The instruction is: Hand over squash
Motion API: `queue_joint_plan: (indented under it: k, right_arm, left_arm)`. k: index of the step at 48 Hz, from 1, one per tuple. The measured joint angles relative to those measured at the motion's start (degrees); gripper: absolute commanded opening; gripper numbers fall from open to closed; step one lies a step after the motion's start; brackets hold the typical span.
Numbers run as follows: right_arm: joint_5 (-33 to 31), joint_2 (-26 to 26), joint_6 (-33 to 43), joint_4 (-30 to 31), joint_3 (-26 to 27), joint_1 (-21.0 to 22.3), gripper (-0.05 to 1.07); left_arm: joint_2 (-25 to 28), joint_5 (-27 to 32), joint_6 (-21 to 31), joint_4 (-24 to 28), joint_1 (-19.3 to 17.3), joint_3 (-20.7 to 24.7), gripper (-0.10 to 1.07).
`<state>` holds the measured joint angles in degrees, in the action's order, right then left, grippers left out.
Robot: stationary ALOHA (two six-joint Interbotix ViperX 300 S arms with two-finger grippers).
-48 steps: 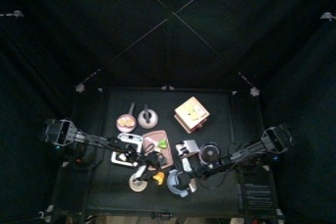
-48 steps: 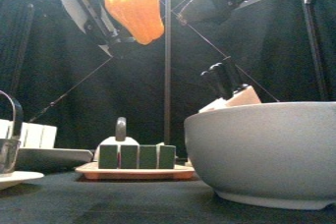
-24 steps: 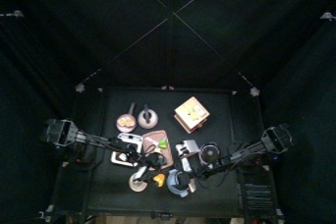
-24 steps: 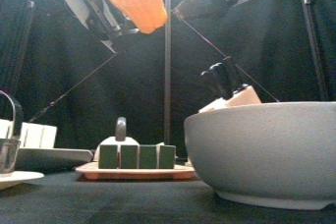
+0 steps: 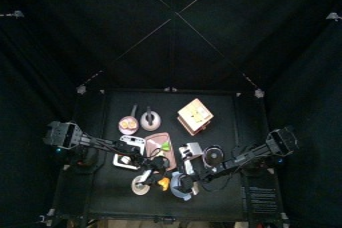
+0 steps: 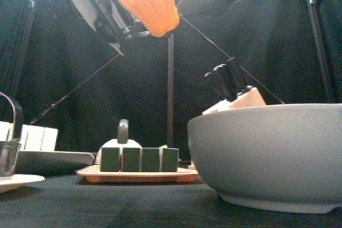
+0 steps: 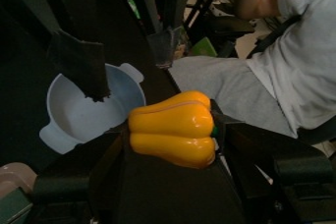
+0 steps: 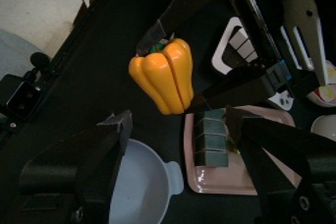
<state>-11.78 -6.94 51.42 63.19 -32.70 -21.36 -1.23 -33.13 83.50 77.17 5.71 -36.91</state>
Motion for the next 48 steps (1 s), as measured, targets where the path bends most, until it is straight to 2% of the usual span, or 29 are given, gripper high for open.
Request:
queue_joint_plan:
  k: [21,39,48]
  right_arm:
    - [2.1,4.5,-0.2,5.9,3.3,-0.3,1.04]
    - [5.2,8.3,-0.3,6.6,5.9,0.0,1.04]
    - [6.1,8.6,-0.3,6.6,6.1,0.0,0.98]
  left_arm:
    - [2.6,-3.2,-0.1,0.2,0.0,2.4,0.84]
    - [4.0,-5.0,-0.1,0.5,-0.3,3.1,0.84]
    - [4.0,-5.1,-0.1,0.9,-0.3,3.2,0.84]
